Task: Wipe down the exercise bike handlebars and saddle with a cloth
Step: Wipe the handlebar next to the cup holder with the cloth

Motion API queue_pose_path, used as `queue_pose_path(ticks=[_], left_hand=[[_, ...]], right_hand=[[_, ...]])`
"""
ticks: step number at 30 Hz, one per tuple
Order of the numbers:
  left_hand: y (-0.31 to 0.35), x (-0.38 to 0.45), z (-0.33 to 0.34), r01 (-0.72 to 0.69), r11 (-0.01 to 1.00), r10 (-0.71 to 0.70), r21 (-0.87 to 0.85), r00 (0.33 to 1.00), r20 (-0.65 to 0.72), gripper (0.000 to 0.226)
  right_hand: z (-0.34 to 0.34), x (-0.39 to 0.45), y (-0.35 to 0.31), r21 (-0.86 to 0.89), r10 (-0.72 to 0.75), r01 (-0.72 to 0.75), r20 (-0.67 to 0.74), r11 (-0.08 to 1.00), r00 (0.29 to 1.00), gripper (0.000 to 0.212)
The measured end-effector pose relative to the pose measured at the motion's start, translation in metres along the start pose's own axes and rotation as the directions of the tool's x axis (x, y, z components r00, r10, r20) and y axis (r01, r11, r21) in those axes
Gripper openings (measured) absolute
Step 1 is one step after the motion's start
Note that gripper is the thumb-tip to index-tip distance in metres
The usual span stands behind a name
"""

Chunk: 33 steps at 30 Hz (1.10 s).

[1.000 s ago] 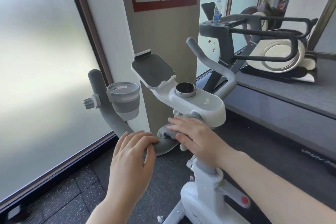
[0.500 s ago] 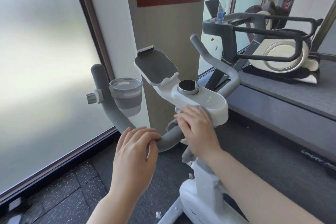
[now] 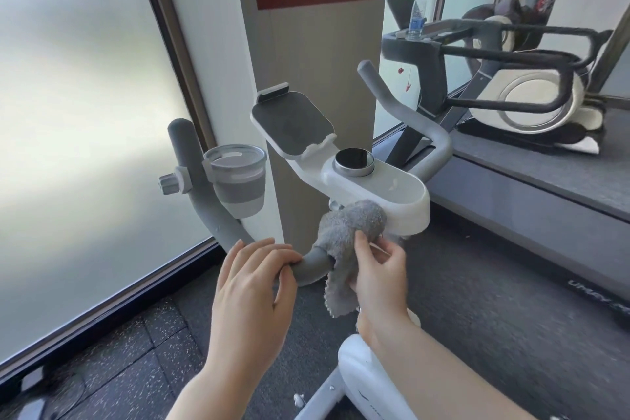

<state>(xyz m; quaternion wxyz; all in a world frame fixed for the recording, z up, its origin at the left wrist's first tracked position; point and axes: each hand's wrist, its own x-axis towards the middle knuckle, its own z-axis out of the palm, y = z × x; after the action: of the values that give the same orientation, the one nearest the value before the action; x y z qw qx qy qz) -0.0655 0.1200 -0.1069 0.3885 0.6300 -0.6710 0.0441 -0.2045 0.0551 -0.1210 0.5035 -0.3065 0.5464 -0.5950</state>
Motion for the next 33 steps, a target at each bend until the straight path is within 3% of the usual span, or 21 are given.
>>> queue_pose_path(ticks=[2,5,7,9,10,12,15,19,20,23,24,27,30,33], left_hand=[[0.001,0.001,0.001,0.003,1.000,-0.003,0.006,1.000,0.002,0.023],[0.002,0.000,0.001,0.016,1.000,-0.016,0.005,1.000,0.009,0.024],[0.002,-0.001,0.002,0.019,1.000,-0.019,0.006,1.000,0.000,0.024],[0.003,-0.002,0.003,0.017,1.000,-0.017,0.010,1.000,-0.013,0.024],[0.002,-0.002,0.003,0.016,1.000,-0.016,0.011,1.000,-0.017,0.024],[0.000,-0.001,0.002,0.009,1.000,-0.009,0.011,1.000,-0.001,0.023],[-0.001,-0.001,0.000,0.000,1.000,0.000,0.008,1.000,0.030,0.022],[-0.001,-0.005,-0.003,-0.014,1.000,0.014,0.018,0.999,0.044,0.025],[-0.002,-0.005,-0.004,-0.020,1.000,0.019,0.020,0.998,0.053,0.026],[-0.004,-0.004,-0.006,-0.033,0.999,0.031,0.024,0.997,0.067,0.029],[-0.003,-0.004,-0.006,-0.034,0.999,0.032,0.024,0.997,0.067,0.029],[-0.003,-0.005,-0.005,-0.022,1.000,0.022,0.011,0.999,0.050,0.029],[-0.001,-0.004,-0.004,-0.013,1.000,0.012,0.018,0.998,0.055,0.029],[-0.002,-0.004,-0.006,-0.019,1.000,0.018,0.018,0.997,0.071,0.029]], right_hand=[[0.011,0.015,-0.018,-0.088,0.112,-0.109,0.027,0.990,0.993,0.044],[0.023,0.034,-0.039,-0.170,0.253,-0.262,-0.074,0.950,0.965,0.063],[0.032,0.019,-0.032,-0.121,0.274,-0.277,-0.037,0.953,0.961,0.079],[0.037,0.008,-0.006,-0.021,0.322,-0.321,0.006,0.947,0.947,0.111],[0.040,0.004,0.002,0.000,0.348,-0.349,0.057,0.937,0.936,0.113],[0.039,0.004,-0.007,-0.031,0.384,-0.384,0.133,0.923,0.914,0.091],[0.035,0.020,-0.022,-0.012,0.348,-0.348,0.029,0.937,0.937,0.070],[0.031,0.005,-0.014,0.095,0.368,-0.372,0.051,0.924,0.928,0.097],[0.026,0.002,-0.012,0.119,0.400,-0.410,0.101,0.904,0.911,0.094],[0.011,0.002,-0.025,0.163,0.444,-0.464,0.143,0.871,0.884,0.041],[0.004,0.003,-0.023,0.148,0.452,-0.467,0.124,0.872,0.883,0.036],[0.004,-0.005,-0.008,-0.020,0.479,-0.483,0.169,0.875,0.861,0.069],[0.015,-0.012,-0.006,-0.090,0.476,-0.469,0.240,0.879,0.846,0.059],[0.016,-0.015,-0.002,-0.142,0.463,-0.441,0.217,0.886,0.859,0.057]])
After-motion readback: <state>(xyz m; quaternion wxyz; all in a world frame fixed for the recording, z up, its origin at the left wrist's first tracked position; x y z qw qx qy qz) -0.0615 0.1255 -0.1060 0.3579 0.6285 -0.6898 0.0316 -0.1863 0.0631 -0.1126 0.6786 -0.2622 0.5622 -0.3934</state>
